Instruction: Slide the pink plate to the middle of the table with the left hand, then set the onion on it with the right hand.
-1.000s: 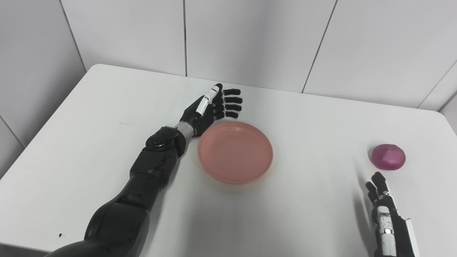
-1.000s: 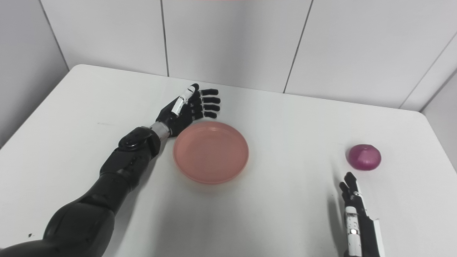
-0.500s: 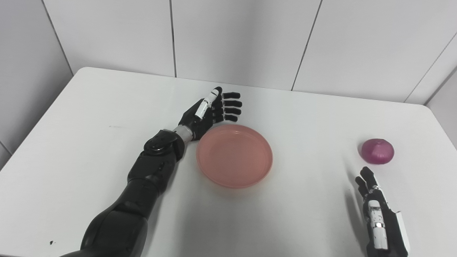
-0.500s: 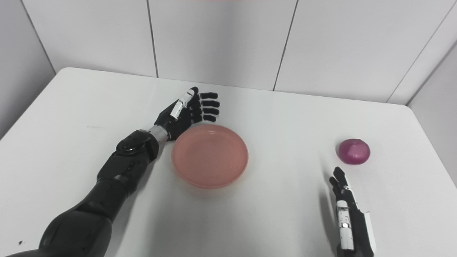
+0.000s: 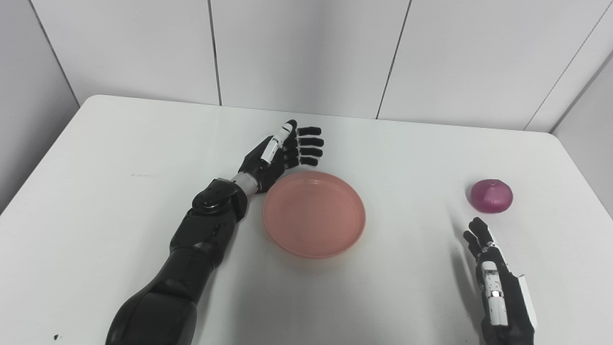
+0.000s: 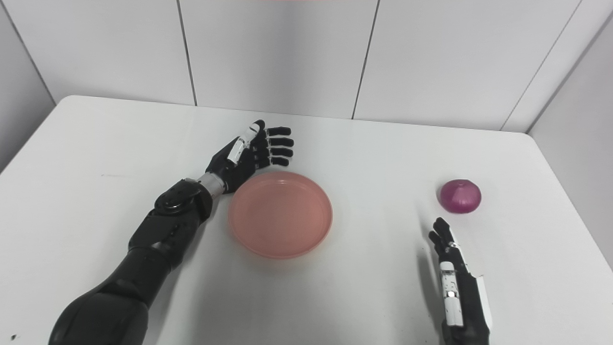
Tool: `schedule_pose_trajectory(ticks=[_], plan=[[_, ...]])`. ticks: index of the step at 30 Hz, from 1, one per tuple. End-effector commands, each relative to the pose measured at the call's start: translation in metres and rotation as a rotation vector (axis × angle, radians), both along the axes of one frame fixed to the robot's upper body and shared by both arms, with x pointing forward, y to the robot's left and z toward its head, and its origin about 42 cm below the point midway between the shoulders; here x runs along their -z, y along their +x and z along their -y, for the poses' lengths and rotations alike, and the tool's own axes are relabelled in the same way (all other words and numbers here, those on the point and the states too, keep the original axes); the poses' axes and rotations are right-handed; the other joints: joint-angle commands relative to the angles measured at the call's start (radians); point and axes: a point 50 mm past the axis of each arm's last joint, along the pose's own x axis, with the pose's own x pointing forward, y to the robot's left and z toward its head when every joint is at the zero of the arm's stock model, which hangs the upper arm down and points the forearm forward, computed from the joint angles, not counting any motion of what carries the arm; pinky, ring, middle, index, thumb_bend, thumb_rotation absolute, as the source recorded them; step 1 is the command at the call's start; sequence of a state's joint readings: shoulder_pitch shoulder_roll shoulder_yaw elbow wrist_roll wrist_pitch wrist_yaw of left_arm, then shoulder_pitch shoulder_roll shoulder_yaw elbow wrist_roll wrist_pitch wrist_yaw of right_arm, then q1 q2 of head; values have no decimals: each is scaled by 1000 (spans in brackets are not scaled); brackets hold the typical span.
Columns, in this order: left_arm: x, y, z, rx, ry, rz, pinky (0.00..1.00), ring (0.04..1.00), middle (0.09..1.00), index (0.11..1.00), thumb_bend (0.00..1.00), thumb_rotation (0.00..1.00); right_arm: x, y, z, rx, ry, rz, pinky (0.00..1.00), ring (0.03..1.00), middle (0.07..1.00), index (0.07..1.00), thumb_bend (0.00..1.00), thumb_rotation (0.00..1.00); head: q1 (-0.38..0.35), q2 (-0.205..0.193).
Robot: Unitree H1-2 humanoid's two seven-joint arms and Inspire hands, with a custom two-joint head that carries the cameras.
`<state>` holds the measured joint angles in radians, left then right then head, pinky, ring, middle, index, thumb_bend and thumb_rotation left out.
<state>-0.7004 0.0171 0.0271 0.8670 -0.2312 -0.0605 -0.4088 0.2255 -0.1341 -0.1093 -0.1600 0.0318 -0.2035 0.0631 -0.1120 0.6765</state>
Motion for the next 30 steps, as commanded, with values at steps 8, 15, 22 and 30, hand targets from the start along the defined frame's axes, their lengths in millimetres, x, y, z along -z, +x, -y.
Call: schedule_pose_trajectory(ticks=[8, 15, 22, 30], plan=[[-16, 7, 20, 30, -10, 55, 652, 678, 694, 675, 375, 1000, 4, 3, -7, -6, 16, 2, 979, 941, 947, 943, 250, 1000, -8, 3], [-15, 5, 23, 27, -14, 55, 674, 689, 700, 683, 373, 1000, 5, 4, -7, -2, 6, 3, 962, 933, 942, 938, 268, 1000, -17, 5], [-15, 4, 25, 36, -20, 56, 692, 701, 711, 692, 373, 1000, 5, 4, -8, -5, 6, -3, 969, 935, 943, 939, 284, 1000, -29, 7], [-14, 2, 27, 41, -25, 54, 687, 700, 711, 690, 372, 1000, 5, 3, -9, 0, 8, -10, 974, 938, 943, 937, 279, 998, -35, 8]])
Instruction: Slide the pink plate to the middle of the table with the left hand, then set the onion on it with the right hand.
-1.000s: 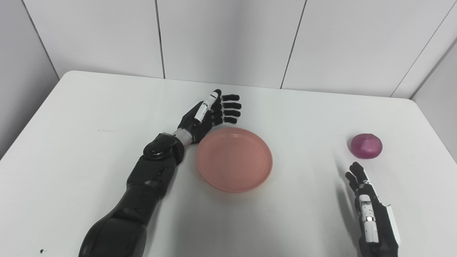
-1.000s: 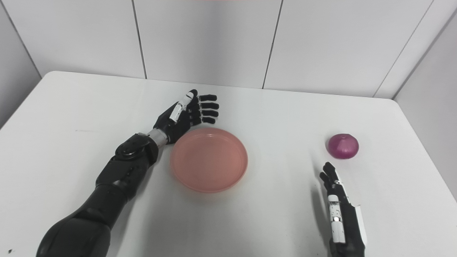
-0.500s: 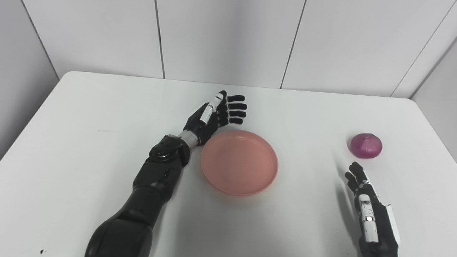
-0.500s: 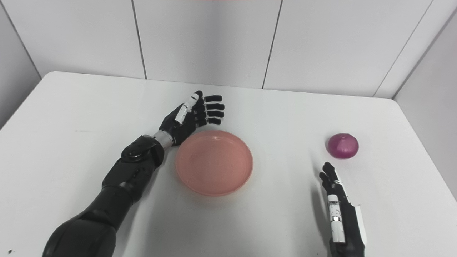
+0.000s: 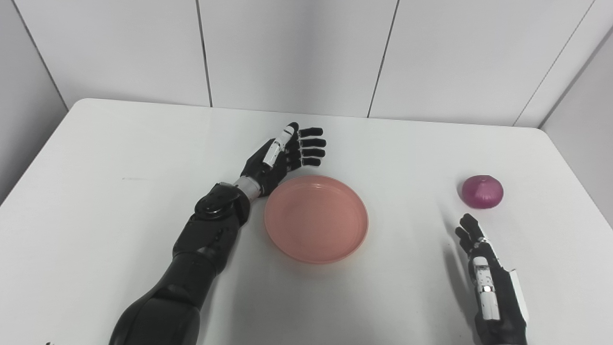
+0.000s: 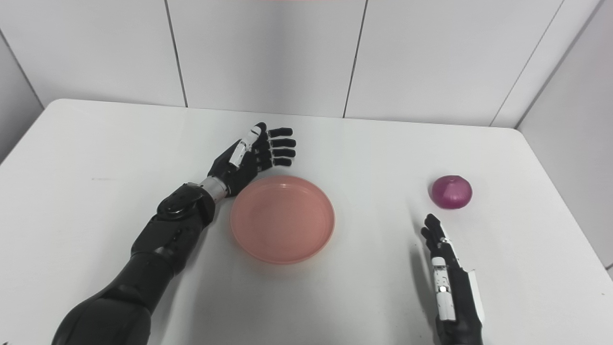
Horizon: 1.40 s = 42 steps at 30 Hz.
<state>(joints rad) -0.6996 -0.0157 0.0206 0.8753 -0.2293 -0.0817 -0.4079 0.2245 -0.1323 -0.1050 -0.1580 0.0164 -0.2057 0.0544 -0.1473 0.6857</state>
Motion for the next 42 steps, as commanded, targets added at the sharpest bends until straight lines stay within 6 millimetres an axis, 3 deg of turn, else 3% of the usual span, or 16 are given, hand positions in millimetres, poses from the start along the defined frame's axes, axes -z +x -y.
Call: schedule_pose_trajectory(ticks=[1, 15, 20, 24, 29, 33, 39, 42], plan=[[-15, 5, 9, 20, -6, 47, 687, 702, 713, 690, 370, 1000, 4, 3, -8, -4, 18, -11, 974, 938, 943, 937, 290, 997, -1, 0], [-11, 6, -4, 6, 11, 38, 678, 700, 711, 689, 366, 1000, 1, 6, -13, 5, 23, -32, 979, 933, 939, 934, 276, 999, -33, 2], [-10, 7, -6, 10, 3, 32, 678, 705, 715, 693, 375, 1000, -1, 9, -12, 9, -23, -16, 940, 912, 915, 904, 315, 930, -35, 2], [-10, 6, -5, 12, 2, 33, 674, 704, 715, 694, 377, 1000, -10, 14, -15, 14, -78, 13, 895, 894, 902, 891, 299, 794, -43, 1], [-9, 7, -4, 12, 4, 34, 681, 705, 715, 695, 374, 1000, -23, 20, -14, 15, -97, 59, 867, 884, 894, 883, 292, 690, -51, 1], [-9, 7, -3, 18, -3, 32, 679, 703, 714, 693, 366, 1000, -42, 23, -14, 36, -136, 59, 834, 891, 890, 874, 276, 565, -55, 2], [-9, 6, -3, 19, -6, 27, 679, 703, 714, 692, 364, 1000, -63, 28, -9, 33, -265, 109, 769, 850, 874, 868, 305, 567, -73, 1], [-8, 6, -4, 20, -9, 27, 676, 700, 711, 692, 361, 1000, -71, 31, -6, 44, -327, 133, 751, 829, 855, 858, 332, 615, -81, 1]])
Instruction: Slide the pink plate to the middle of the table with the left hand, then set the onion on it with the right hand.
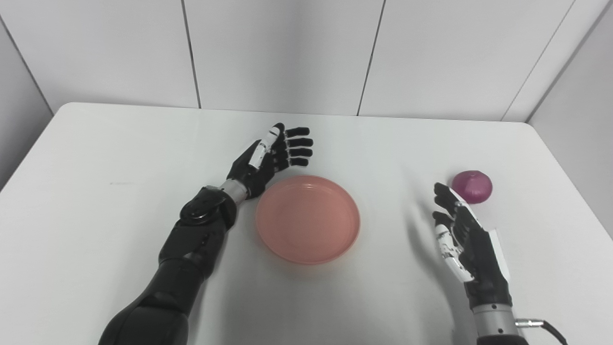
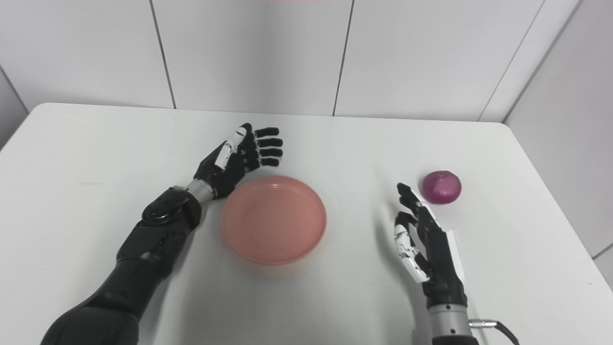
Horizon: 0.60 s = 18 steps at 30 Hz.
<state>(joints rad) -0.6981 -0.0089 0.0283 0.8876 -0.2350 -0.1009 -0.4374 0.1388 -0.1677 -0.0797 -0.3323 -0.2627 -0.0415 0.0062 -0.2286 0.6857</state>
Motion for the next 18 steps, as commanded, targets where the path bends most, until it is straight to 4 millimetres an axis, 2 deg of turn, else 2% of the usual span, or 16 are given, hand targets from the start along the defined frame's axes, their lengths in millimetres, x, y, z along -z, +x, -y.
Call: schedule_pose_trajectory(ticks=[1, 6, 10, 17, 18], plan=[[-10, 6, 1, 8, 0, 17, 676, 701, 712, 693, 359, 1000, -18, 5, 3, 3, -55, 71, 748, 824, 850, 853, 348, 636, 0, 1], [-10, 6, 1, 10, 4, 14, 680, 703, 714, 694, 364, 1000, -34, 9, 9, 9, -133, 103, 737, 809, 842, 848, 387, 688, -19, 3], [-8, 6, 0, 10, 3, 11, 685, 705, 716, 696, 368, 1000, -49, 15, 16, 44, -186, 129, 729, 811, 835, 843, 441, 600, -30, 1], [-6, 5, -2, 9, 0, 5, 683, 706, 713, 695, 364, 1000, -60, 26, 27, 81, -188, 140, 719, 786, 829, 837, 745, 437, -46, 2], [-6, 5, -2, 8, 0, 4, 683, 706, 713, 695, 364, 1000, -61, 28, 28, 86, -187, 139, 719, 786, 829, 837, 752, 432, -48, 2]])
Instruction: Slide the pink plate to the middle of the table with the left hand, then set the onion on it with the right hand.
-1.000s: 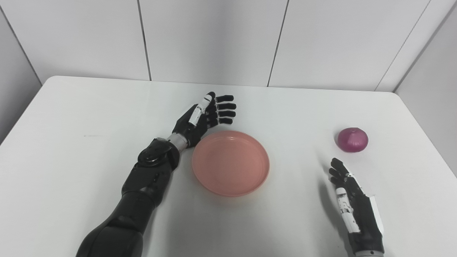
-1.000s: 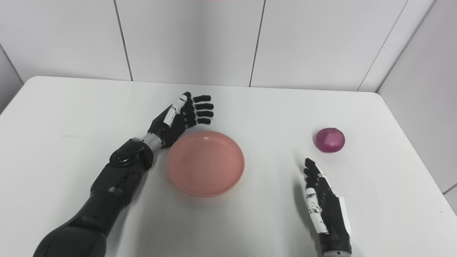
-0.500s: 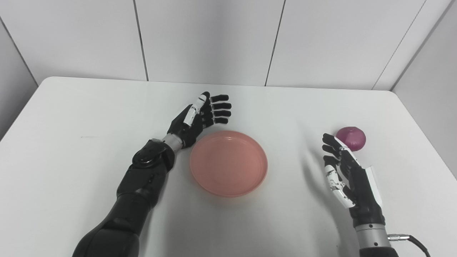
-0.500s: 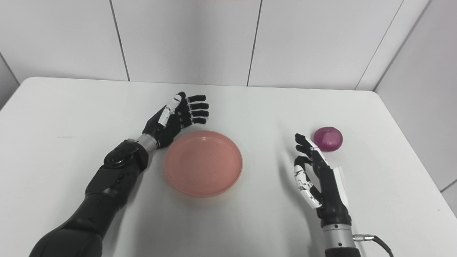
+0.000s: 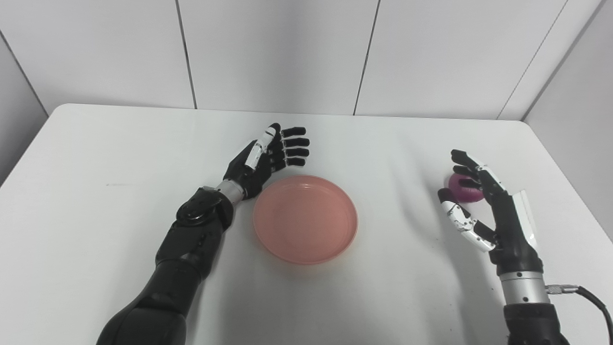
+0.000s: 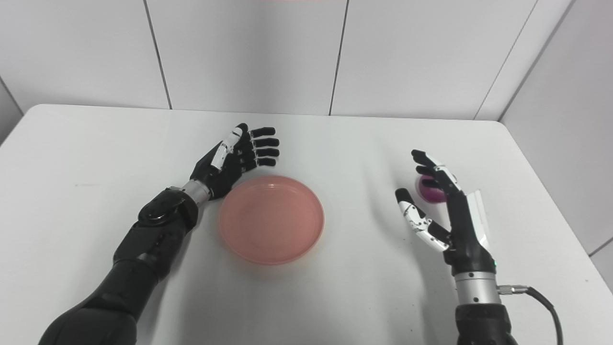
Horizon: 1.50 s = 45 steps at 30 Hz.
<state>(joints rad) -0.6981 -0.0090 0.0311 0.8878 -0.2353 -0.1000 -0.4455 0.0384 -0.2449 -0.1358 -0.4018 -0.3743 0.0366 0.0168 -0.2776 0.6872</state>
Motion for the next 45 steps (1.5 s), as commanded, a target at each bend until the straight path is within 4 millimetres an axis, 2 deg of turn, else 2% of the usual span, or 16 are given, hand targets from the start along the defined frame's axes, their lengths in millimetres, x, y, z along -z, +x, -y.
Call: schedule_pose_trajectory(ticks=[1, 10, 26, 32, 41, 45], plan=[[-6, 5, -2, 0, 4, 4, 683, 707, 714, 695, 363, 1000, -16, 8, 6, 17, -9, 45, 720, 788, 832, 838, 776, 416, 1, 0], [-4, 4, -4, 1, 3, 3, 680, 706, 715, 695, 357, 1000, -34, 16, 21, 78, -144, 61, 720, 785, 808, 824, 840, 314, -18, -4], [-1, 6, -11, 5, -3, -8, 679, 707, 717, 699, 358, 1000, -48, 30, 46, 185, -245, 13, 743, 798, 808, 817, 939, 250, -57, -8], [1, 6, -12, 8, -4, -15, 678, 709, 717, 698, 366, 1000, -49, 34, 54, 222, -258, -52, 736, 812, 821, 821, 951, 190, -68, -14], [1, 7, -12, 5, -6, -8, 680, 710, 720, 698, 369, 1000, -48, 42, 65, 250, -269, -123, 728, 813, 838, 840, 962, 183, -63, -10], [0, 7, -12, 6, -5, -7, 679, 709, 718, 697, 366, 1000, -49, 48, 69, 264, -304, -180, 716, 814, 847, 850, 968, 225, -72, -7]])
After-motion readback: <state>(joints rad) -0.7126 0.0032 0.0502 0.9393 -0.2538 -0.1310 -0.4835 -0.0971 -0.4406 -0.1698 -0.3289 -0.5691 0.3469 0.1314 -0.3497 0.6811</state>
